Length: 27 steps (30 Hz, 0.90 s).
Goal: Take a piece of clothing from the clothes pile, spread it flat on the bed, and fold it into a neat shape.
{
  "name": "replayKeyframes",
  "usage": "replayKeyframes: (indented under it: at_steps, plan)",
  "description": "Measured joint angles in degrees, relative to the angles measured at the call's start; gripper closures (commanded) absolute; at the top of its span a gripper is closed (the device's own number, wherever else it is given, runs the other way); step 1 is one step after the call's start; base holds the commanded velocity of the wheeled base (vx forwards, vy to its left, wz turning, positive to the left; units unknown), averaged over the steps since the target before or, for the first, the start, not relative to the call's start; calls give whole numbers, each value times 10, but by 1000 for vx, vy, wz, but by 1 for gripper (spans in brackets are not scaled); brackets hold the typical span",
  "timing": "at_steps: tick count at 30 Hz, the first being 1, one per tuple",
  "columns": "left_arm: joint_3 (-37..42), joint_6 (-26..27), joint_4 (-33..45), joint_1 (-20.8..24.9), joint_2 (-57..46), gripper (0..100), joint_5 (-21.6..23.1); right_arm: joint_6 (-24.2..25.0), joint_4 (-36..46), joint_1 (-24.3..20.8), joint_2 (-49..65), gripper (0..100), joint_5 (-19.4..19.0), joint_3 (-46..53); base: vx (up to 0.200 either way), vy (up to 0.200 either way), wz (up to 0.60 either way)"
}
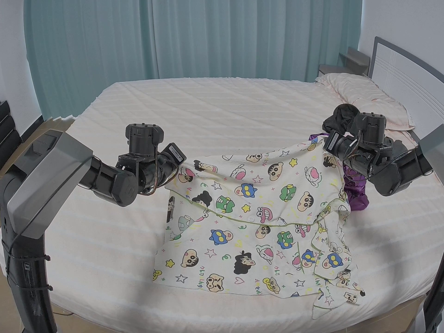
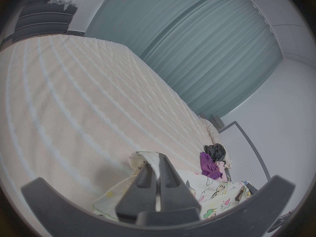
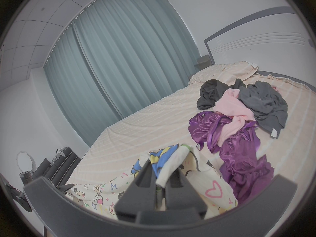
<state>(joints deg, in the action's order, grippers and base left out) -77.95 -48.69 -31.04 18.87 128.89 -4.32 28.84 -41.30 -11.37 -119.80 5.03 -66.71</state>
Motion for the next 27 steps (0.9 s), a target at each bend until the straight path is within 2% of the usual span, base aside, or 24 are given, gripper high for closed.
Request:
replayKeyframes:
  at_steps: [19, 20, 22, 23, 27]
  plan:
    - [-1, 0, -5, 2, 47, 100, -2, 0, 3, -1, -59, 100, 0, -20, 0, 0, 0]
    - [-3, 0, -4, 2, 50, 0, -4, 0, 3, 0, -66, 100, 0, -21, 0, 0, 0]
    - [-7, 0, -4, 2, 58, 0, -9, 0, 2, 0, -78, 100, -1, -26, 0, 0, 0]
    - [-10, 0, -4, 2, 61, 0, -13, 0, 2, 0, -84, 0, -4, -29, 0, 0, 0]
    - [-19, 0, -4, 2, 74, 0, -18, 0, 2, -2, -108, 0, -5, -45, 0, 0, 0]
